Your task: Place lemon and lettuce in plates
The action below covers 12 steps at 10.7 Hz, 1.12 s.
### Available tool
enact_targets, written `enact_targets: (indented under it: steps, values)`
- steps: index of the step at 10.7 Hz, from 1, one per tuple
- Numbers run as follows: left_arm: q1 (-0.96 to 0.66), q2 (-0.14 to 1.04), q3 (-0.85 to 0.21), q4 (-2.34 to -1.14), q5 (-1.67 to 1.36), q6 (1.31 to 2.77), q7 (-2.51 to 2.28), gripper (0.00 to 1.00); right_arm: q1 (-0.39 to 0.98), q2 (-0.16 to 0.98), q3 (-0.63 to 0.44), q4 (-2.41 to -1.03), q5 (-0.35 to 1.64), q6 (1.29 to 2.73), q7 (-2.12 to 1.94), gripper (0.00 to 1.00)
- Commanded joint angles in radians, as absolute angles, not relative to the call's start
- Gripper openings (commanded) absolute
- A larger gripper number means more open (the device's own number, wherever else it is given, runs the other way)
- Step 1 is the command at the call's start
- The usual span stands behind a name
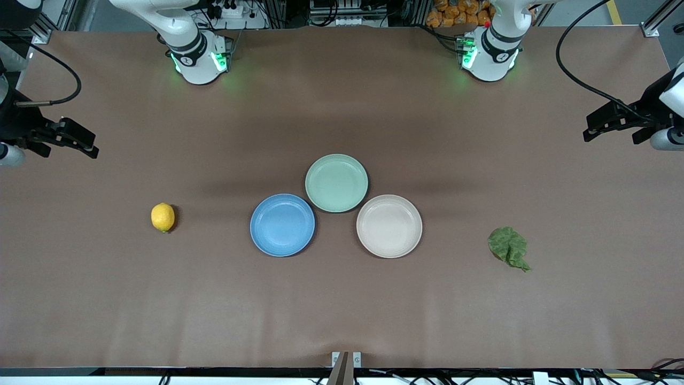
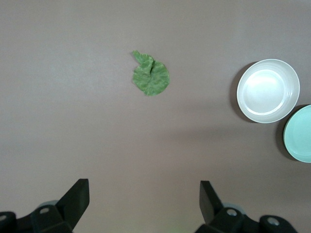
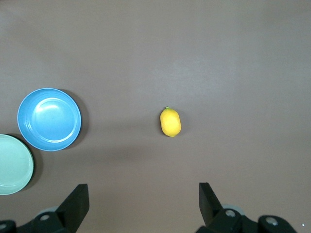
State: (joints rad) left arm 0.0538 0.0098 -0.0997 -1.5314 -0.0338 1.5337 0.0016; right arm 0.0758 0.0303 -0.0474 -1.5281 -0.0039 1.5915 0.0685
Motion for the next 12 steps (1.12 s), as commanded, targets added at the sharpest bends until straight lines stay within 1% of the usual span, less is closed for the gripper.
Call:
enact_targets:
  steps: [1,4,6,8,12]
  values:
    - [0.060,0.014,-0.104,-1.516,-0.043,1.517,0.014,1.00,0.072,0.041,-0.046,-1.502,0.011,1.582,0.071,1.00]
    - [0.060,0.017,-0.104,-1.511,-0.041,1.517,0.011,1.00,0.071,0.041,-0.046,-1.502,0.012,1.582,0.071,1.00]
    - [0.058,0.044,-0.103,-1.509,-0.040,1.517,0.005,1.00,0.071,0.041,-0.046,-1.502,0.012,1.582,0.071,1.00]
    - [0.060,0.099,-0.101,-1.508,-0.038,1.519,-0.005,1.00,0.071,0.041,-0.046,-1.502,0.012,1.582,0.071,1.00]
    - [0.060,0.190,-0.095,-1.506,-0.028,1.609,-0.006,1.00,0.069,0.041,-0.046,-1.503,0.012,1.582,0.069,1.00]
